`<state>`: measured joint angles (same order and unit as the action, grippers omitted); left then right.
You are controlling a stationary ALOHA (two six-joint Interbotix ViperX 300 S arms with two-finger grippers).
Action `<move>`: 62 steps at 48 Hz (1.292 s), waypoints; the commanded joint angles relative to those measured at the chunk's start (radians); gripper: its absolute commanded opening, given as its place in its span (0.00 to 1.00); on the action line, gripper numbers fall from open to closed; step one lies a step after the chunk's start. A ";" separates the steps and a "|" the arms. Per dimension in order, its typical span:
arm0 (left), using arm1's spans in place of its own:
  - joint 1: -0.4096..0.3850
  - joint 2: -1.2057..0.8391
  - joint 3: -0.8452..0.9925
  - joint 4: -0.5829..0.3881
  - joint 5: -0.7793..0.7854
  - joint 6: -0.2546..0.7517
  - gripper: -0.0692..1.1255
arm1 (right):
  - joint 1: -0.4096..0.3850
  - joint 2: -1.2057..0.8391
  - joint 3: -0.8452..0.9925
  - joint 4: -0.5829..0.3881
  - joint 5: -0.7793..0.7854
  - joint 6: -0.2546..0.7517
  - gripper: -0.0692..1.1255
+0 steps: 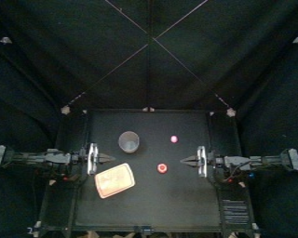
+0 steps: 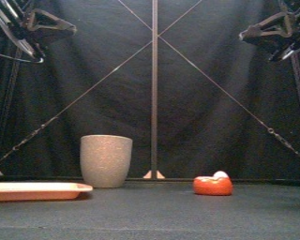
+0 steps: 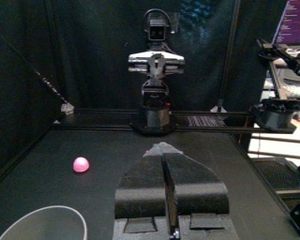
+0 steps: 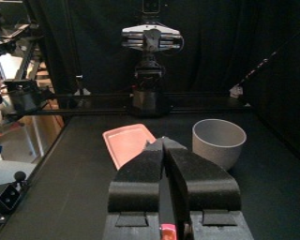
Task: Pick the pink ball then place it in the grey bowl
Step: Pick the pink ball
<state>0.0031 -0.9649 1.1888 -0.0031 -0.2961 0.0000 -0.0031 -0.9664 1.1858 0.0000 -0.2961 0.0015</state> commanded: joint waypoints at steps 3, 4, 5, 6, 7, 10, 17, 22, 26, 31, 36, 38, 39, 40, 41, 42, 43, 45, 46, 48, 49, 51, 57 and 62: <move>0.003 0.008 -0.012 0.000 -0.012 0.000 0.11 | -0.120 0.055 -0.032 0.000 -0.008 0.002 0.11; 0.003 0.008 -0.011 0.000 -0.012 0.000 0.11 | -0.144 0.067 -0.035 0.000 -0.008 0.005 0.12; 0.003 0.008 -0.011 0.000 -0.012 0.000 0.12 | -0.169 0.078 -0.035 0.002 -0.008 0.005 0.12; 0.003 0.008 -0.011 0.000 -0.012 0.000 0.12 | -0.195 0.091 -0.037 0.003 -0.008 0.006 0.13; 0.005 0.008 -0.011 0.000 -0.012 0.000 0.12 | -0.222 0.106 -0.037 0.003 -0.008 0.006 0.14; 0.006 0.008 -0.012 0.000 -0.012 0.000 0.12 | -0.299 0.150 -0.038 0.003 -0.008 0.008 0.19; 0.006 0.008 -0.006 0.000 -0.012 -0.002 0.12 | -0.453 0.270 -0.040 0.005 -0.011 0.008 0.46; 0.006 0.008 -0.006 0.000 -0.012 0.000 0.12 | -0.508 0.351 -0.049 0.009 -0.026 0.009 0.70; 0.006 0.008 -0.006 0.000 -0.012 0.002 0.12 | -0.528 0.431 -0.066 0.023 -0.040 0.008 0.89; 0.006 0.008 -0.006 0.002 -0.012 0.002 0.12 | -0.552 0.523 -0.092 0.025 -0.040 0.006 0.96; 0.008 0.008 -0.003 0.002 -0.012 0.002 0.12 | -0.575 0.635 -0.127 0.011 -0.038 -0.003 0.95; 0.008 0.009 -0.002 0.000 -0.012 0.002 0.12 | -0.588 0.676 -0.141 0.002 -0.038 -0.009 0.95; 0.008 0.008 0.000 0.000 -0.012 0.002 0.12 | -0.595 0.696 -0.149 -0.005 -0.038 -0.008 0.95; 0.008 0.008 0.002 0.000 -0.012 0.002 0.12 | -0.603 0.716 -0.153 -0.012 -0.038 -0.005 0.95; 0.008 0.008 0.003 0.000 -0.012 0.002 0.12 | -0.612 0.735 -0.160 -0.018 -0.038 -0.002 0.95; 0.008 0.008 0.003 0.000 -0.014 0.002 0.12 | -0.618 0.755 -0.166 -0.025 -0.037 0.000 0.95; 0.009 0.008 0.005 0.000 -0.012 0.002 0.12 | -0.626 0.773 -0.172 -0.031 -0.034 0.002 0.95; 0.011 0.008 0.006 0.000 -0.012 0.002 0.12 | -0.647 0.816 -0.186 -0.038 -0.028 0.003 0.95; 0.012 0.008 0.006 0.000 -0.012 0.002 0.12 | -0.653 0.833 -0.190 -0.043 -0.025 0.003 0.95; 0.014 0.008 0.008 0.000 -0.012 0.002 0.12 | -0.666 0.864 -0.199 -0.048 -0.018 0.003 0.95; 0.014 0.008 0.009 0.000 -0.012 0.002 0.12 | -0.672 0.877 -0.204 -0.049 -0.015 0.003 0.95; 0.017 0.008 0.011 0.000 -0.012 0.002 0.12 | -0.678 0.907 -0.215 -0.052 -0.008 0.002 0.95; 0.020 0.008 0.012 0.000 -0.012 0.002 0.12 | -0.689 0.963 -0.233 -0.063 0.026 0.005 0.94; 0.023 0.008 0.015 0.000 -0.012 0.002 0.12 | -0.689 0.977 -0.242 -0.064 0.067 0.003 0.94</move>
<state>0.0199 -0.9618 1.2164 -0.0031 -0.3007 0.0000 -0.6872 0.0199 0.9649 -0.0629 -0.2470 0.0061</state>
